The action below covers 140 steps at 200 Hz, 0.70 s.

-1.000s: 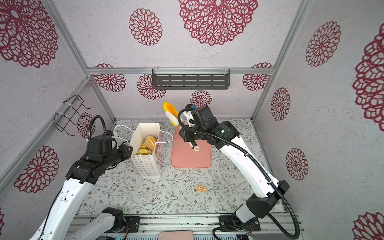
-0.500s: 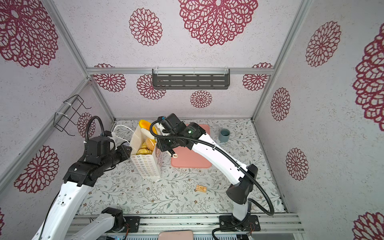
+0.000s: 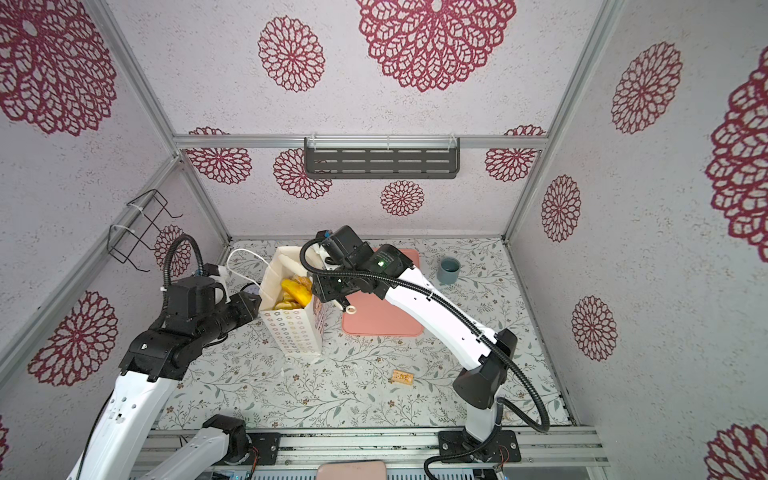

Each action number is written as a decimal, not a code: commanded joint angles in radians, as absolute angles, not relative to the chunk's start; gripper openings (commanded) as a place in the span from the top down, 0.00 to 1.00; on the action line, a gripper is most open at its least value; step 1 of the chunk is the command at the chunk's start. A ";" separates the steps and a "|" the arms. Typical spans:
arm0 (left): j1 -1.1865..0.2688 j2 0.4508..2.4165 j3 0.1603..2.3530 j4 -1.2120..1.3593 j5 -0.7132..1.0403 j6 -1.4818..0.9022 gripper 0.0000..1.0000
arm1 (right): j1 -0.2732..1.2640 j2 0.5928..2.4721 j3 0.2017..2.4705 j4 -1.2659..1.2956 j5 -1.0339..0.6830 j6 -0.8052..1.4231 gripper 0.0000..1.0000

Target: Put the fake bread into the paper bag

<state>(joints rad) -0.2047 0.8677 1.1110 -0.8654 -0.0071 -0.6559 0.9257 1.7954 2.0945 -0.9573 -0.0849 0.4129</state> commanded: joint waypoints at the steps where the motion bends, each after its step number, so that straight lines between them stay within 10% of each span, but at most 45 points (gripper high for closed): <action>1: -0.198 0.841 1.151 -0.905 -0.041 -0.637 0.67 | 0.916 1.675 2.092 -0.910 0.001 0.413 0.53; 55: -0.199 0.806 1.222 -0.928 -0.109 -0.620 0.62 | 0.737 1.427 1.825 -0.807 0.095 0.419 0.56; 140: -0.171 0.711 1.052 -0.894 -0.256 -0.669 0.28 | 0.237 1.191 1.051 -0.651 0.023 0.433 0.55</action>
